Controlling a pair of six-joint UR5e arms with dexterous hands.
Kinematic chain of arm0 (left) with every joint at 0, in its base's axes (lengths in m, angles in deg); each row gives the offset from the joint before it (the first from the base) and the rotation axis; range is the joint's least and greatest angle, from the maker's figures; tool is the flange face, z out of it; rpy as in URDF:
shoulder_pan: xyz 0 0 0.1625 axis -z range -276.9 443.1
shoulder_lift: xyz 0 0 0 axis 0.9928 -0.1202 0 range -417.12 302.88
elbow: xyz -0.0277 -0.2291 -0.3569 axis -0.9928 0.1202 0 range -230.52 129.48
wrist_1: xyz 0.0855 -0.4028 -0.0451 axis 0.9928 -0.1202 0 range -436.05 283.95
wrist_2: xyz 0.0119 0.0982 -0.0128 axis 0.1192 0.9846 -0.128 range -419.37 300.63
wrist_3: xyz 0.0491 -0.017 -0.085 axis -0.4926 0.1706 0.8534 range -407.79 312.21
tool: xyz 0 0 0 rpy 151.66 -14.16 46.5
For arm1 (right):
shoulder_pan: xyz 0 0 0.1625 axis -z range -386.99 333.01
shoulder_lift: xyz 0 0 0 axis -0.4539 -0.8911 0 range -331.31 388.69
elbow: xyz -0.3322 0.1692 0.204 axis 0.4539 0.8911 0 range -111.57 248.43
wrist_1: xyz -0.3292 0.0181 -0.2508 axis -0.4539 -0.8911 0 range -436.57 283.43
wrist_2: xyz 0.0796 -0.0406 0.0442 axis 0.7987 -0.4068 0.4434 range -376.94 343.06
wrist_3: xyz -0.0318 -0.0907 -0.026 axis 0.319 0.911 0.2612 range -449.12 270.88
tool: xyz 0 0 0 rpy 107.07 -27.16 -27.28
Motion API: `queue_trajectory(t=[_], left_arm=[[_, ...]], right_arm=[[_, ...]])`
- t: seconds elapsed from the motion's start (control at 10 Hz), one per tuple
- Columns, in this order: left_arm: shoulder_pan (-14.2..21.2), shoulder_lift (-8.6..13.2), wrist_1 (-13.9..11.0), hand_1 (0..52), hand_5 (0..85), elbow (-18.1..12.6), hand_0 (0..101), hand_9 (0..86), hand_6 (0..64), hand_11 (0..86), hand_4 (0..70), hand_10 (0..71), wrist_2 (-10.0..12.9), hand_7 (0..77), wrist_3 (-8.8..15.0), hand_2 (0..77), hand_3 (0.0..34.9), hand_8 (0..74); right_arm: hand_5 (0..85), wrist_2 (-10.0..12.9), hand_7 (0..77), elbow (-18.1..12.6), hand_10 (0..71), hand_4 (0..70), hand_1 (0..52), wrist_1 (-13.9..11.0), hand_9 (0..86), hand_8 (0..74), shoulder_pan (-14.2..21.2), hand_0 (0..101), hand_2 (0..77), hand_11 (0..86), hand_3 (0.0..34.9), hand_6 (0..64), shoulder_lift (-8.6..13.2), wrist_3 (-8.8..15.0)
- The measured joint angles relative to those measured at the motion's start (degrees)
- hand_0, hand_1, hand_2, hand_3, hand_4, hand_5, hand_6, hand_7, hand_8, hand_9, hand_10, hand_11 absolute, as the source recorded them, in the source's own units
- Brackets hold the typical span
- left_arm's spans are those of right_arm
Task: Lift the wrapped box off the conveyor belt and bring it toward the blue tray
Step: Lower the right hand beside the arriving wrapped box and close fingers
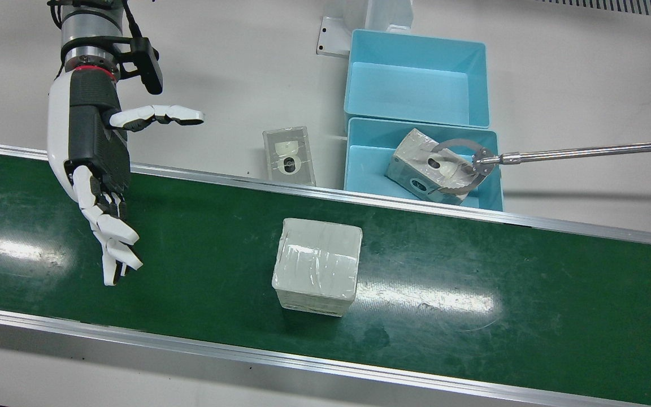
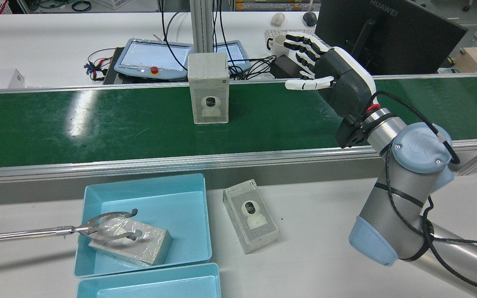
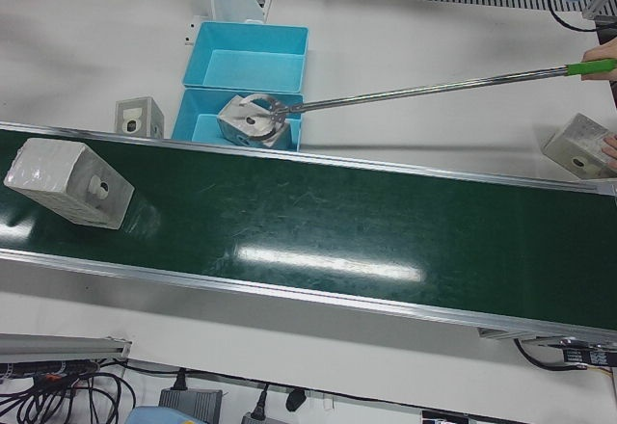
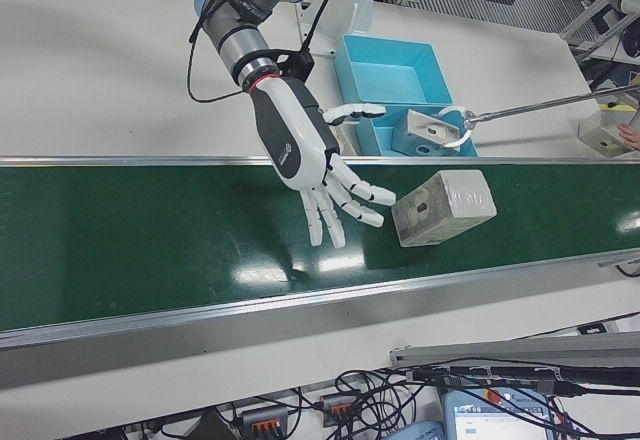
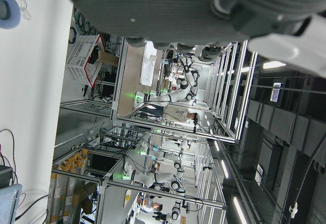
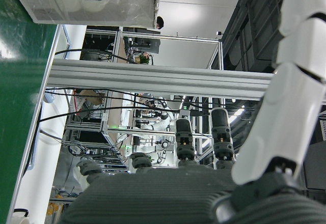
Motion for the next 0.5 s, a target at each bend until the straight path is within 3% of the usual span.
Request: queue_trajectory(t=[0.2, 0.5], left_arm=[[0.0, 0.0, 0.0, 0.0, 0.5, 0.0, 0, 0.5, 0.0, 0.0, 0.0, 0.0, 0.0, 0.5, 0.0, 0.5, 0.0, 0.0], [0.0, 0.0, 0.0, 0.0, 0.5, 0.0, 0, 0.0, 0.5, 0.0, 0.5, 0.5, 0.0, 0.5, 0.0, 1.1, 0.0, 0.5]], right_arm=[[22.9, 0.04, 18.5, 6.31, 0.5, 1.6, 12.0, 0.34, 2.7, 0.0, -0.18, 43, 15.8, 1.6, 30.1, 0.0, 3.28, 0.53], [23.5, 0.09, 18.0, 13.25, 0.5, 6.0, 9.8, 1.85, 3.8, 0.0, 0.58, 42, 15.8, 1.1, 29.9, 0.0, 8.28, 0.71]])
